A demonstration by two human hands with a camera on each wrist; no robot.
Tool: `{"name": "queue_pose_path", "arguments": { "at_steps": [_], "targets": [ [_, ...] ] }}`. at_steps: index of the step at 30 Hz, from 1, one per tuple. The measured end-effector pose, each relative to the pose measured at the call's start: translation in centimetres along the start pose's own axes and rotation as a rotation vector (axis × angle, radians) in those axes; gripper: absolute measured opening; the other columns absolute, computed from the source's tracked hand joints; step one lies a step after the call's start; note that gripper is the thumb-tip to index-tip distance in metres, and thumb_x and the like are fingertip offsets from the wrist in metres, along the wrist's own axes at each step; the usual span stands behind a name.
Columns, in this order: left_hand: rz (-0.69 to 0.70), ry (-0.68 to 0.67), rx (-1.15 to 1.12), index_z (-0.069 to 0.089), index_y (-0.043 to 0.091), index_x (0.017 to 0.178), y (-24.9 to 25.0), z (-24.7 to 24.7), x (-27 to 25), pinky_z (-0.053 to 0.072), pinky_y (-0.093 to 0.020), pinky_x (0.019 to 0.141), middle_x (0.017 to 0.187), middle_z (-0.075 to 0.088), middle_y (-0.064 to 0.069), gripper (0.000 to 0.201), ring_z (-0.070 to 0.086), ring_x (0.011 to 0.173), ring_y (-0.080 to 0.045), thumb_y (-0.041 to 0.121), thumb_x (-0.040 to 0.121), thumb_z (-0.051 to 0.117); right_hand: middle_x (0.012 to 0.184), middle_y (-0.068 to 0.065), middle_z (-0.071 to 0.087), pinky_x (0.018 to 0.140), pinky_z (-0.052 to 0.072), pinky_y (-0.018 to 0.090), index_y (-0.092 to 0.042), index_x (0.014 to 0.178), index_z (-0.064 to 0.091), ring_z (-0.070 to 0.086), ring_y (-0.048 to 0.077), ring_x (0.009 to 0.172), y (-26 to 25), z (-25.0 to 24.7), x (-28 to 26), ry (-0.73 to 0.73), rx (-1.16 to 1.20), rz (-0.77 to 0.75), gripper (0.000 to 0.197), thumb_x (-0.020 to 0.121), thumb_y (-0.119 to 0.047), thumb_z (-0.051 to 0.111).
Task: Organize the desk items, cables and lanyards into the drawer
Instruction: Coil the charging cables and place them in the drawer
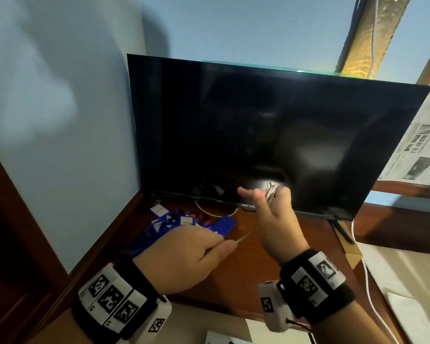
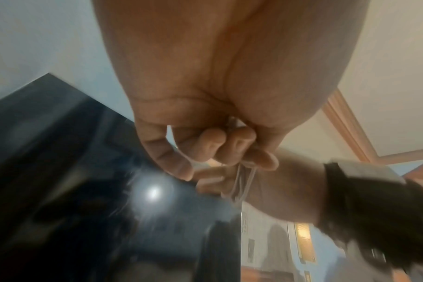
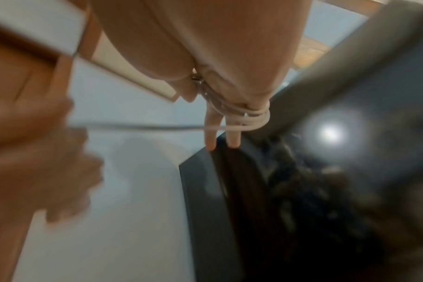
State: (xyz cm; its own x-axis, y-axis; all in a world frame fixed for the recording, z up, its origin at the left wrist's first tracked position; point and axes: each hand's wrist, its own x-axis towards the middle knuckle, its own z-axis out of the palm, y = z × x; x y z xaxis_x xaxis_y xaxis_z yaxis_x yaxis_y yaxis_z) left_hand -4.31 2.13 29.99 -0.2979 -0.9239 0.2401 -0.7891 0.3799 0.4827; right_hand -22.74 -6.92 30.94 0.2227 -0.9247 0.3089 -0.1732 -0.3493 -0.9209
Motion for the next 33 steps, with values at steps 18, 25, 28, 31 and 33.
{"name": "queue_pose_path", "arguments": {
  "at_steps": [18, 25, 28, 31, 33],
  "targets": [
    [-0.255, 0.196, -0.415, 0.059, 0.032, 0.077, -4.4, 0.9, 1.3, 0.049, -0.037, 0.075, 0.078, 0.057, -0.002, 0.045, 0.057, 0.074, -0.019, 0.067, 0.099, 0.041, 0.057, 0.001, 0.031, 0.049, 0.034, 0.021, -0.006, 0.094, 0.056, 0.027, 0.015, 0.048, -0.2, 2.0, -3.5, -0.396, 0.627, 0.350, 0.031, 0.105, -0.033, 0.048],
    [-0.391, 0.275, -1.018, 0.062, 0.003, 0.111, -2.1, 2.0, 0.3, 0.059, -0.054, 0.094, 0.106, 0.077, -0.017, 0.031, 0.075, 0.099, -0.037, 0.033, 0.103, 0.056, 0.055, 0.002, 0.026, 0.060, 0.033, 0.036, -0.008, 0.084, 0.055, 0.024, 0.014, 0.040, 0.4, 2.7, -3.6, -0.301, 0.894, 0.462, 0.035, 0.103, -0.037, 0.049],
    [-0.395, 0.304, -1.077, 0.061, 0.001, 0.116, -1.7, 1.6, -0.2, 0.059, -0.055, 0.093, 0.106, 0.077, -0.019, 0.030, 0.075, 0.099, -0.040, 0.027, 0.102, 0.058, 0.054, 0.001, 0.025, 0.059, 0.038, 0.034, -0.008, 0.078, 0.056, 0.024, 0.013, 0.040, 0.2, 3.3, -3.9, -0.254, 0.947, 0.479, 0.039, 0.102, -0.039, 0.048],
    [-0.398, 0.348, -1.034, 0.063, 0.005, 0.110, -1.8, 1.7, -0.5, 0.059, -0.055, 0.093, 0.101, 0.077, -0.015, 0.027, 0.075, 0.098, -0.036, 0.030, 0.100, 0.060, 0.056, 0.003, 0.027, 0.064, 0.039, 0.035, -0.007, 0.076, 0.057, 0.028, 0.014, 0.043, 0.6, 3.8, -3.9, -0.227, 0.951, 0.482, 0.038, 0.101, -0.035, 0.050],
    [-0.407, 0.403, -0.926, 0.062, 0.012, 0.108, -2.0, 2.0, -0.6, 0.062, -0.049, 0.091, 0.097, 0.076, -0.009, 0.021, 0.076, 0.095, -0.025, 0.031, 0.102, 0.057, 0.059, 0.005, 0.034, 0.068, 0.036, 0.036, -0.004, 0.078, 0.061, 0.033, 0.015, 0.050, 1.0, 4.2, -3.8, -0.227, 0.885, 0.467, 0.033, 0.096, -0.031, 0.057]
  ]
}}
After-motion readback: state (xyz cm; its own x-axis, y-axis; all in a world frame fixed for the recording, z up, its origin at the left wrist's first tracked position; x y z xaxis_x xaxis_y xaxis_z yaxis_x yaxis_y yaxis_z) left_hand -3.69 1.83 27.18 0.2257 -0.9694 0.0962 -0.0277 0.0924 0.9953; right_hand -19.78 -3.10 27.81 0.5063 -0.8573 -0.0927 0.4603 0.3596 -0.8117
